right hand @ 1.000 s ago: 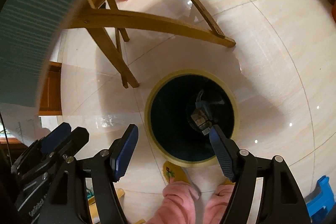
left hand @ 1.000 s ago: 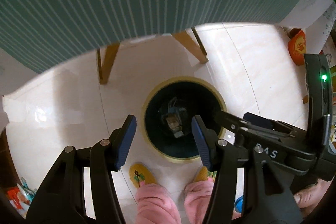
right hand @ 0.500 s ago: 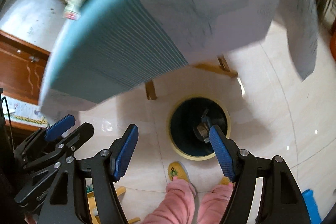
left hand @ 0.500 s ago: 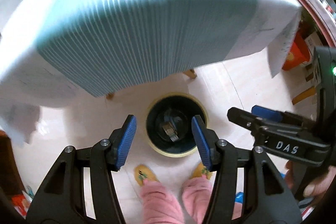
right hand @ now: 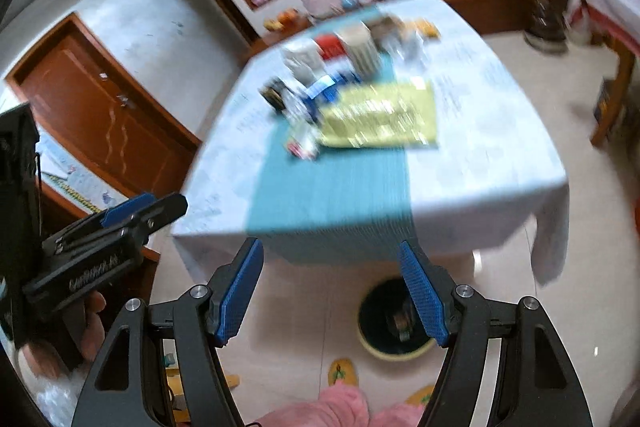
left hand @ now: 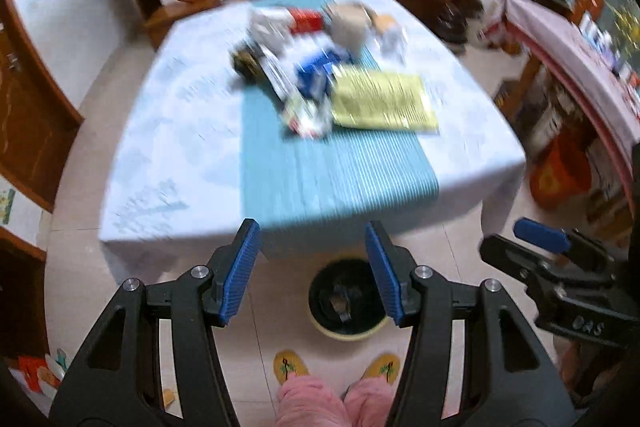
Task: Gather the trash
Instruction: 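Raise both tools back above the table, then grasp the white sachet with the right gripper while the left grasps the crumpled wrapper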
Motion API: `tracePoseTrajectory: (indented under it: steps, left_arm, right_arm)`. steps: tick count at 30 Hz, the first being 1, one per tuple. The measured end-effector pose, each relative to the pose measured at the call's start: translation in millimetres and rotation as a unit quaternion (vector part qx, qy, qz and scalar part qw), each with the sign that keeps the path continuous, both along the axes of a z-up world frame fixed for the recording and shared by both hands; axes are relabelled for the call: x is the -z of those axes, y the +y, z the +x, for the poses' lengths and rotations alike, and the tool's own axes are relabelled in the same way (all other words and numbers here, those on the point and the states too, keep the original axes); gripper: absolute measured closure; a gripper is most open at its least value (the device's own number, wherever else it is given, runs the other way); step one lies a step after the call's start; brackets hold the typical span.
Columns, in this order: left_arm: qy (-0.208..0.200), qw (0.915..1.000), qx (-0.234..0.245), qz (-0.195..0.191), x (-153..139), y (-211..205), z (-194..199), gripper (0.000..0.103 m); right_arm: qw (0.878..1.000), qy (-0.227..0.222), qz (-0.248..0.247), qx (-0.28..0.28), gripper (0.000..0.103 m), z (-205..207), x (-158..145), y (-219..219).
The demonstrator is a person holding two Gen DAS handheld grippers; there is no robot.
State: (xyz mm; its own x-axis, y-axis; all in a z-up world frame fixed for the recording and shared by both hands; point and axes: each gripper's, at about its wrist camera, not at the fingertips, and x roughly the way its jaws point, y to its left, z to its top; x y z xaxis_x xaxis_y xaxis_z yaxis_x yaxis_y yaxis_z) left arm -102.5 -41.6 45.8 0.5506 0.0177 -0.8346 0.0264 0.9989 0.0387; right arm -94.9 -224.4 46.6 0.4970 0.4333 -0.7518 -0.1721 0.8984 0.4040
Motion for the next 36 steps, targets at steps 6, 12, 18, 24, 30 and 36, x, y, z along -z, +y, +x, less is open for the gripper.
tracePoseTrajectory:
  steps: [6,12,18,24,30,36]
  left_arm:
    - [-0.049,0.9975,-0.050,0.004,-64,35,14,0.051]
    - [-0.069,0.9941,-0.084,0.001,-100,64,26,0.040]
    - [-0.061,0.9941,-0.089,-0.003,-96,97,58,0.040]
    - [-0.039,0.9970,-0.056,-0.037,-77,145,130,0.040]
    - [0.018,0.9986,0.016,-0.046,-38,180,223,0.040]
    - [0.086,0.9912,0.077,-0.065,15,206,301,0.040]
  right_arm:
    - [0.998,-0.055,-0.007,-0.038,0.032,23,-48,27]
    - [0.995,-0.080,-0.020,-0.060,0.032,52,-68,57]
    - [0.992,-0.088,-0.052,-0.072,0.032,99,-57,99]
    - [0.992,-0.070,-0.091,-0.059,0.033,179,-34,150]
    - [0.988,-0.010,-0.145,-0.056,0.045,274,19,204]
    - [0.982,0.051,-0.172,-0.050,0.049,331,74,235]
